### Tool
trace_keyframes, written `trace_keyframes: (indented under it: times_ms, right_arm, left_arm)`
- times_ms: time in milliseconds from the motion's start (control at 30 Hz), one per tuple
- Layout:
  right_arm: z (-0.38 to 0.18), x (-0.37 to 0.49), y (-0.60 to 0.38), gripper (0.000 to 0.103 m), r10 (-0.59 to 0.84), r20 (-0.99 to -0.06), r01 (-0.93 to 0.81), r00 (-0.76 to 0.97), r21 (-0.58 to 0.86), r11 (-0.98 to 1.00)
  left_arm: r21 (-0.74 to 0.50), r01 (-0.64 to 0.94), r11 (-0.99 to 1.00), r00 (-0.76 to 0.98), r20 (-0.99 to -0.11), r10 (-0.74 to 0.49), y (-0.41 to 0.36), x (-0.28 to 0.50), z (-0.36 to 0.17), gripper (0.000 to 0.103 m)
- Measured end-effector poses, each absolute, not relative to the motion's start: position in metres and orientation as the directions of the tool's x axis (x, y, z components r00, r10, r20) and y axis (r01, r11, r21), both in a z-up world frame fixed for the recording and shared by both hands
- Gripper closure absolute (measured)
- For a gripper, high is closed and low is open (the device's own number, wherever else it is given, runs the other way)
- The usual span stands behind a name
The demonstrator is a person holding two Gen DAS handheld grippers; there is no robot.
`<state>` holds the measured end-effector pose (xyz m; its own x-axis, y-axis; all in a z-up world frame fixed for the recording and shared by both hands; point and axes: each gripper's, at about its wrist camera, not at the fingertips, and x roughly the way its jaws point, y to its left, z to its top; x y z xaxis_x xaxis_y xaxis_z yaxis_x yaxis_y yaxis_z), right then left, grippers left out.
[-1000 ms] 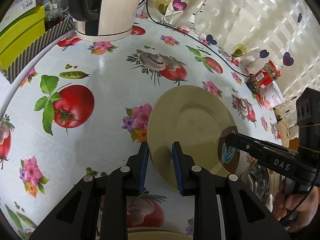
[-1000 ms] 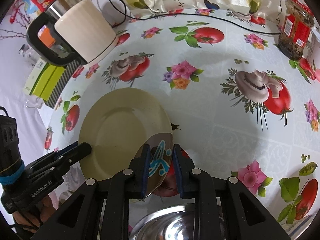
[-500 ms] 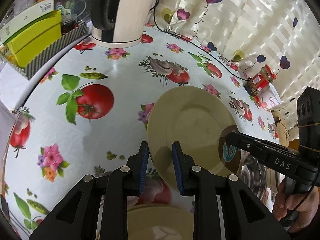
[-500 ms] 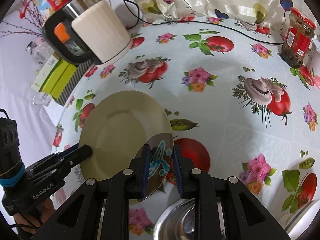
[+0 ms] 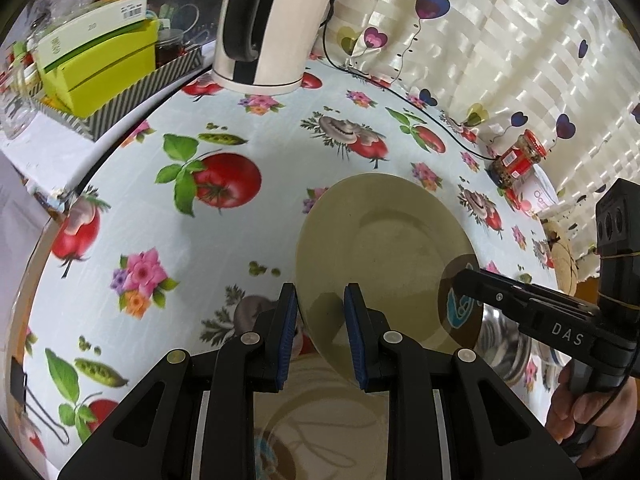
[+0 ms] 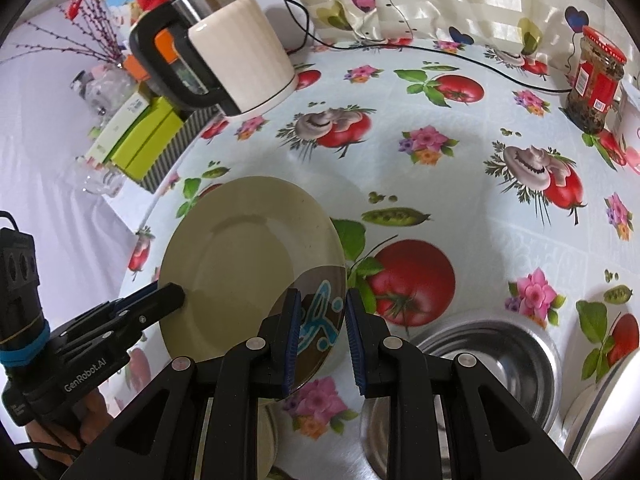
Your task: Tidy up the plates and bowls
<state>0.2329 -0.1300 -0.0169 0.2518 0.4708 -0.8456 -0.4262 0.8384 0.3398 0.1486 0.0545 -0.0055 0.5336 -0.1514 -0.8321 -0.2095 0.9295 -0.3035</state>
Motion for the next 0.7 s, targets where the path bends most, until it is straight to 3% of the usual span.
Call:
trace_keyframes:
  times_ms: [700]
  right_arm:
    - [-0.024, 0.181, -0.121, 0.081, 0.476, -0.851, -0.444, 0.222, 0.347, 0.826]
  left_arm:
    - [-0.3, -0.234, 0.925, 0.518, -0.844, -0.142, 0.062, 0.096, -0.012, 0.078]
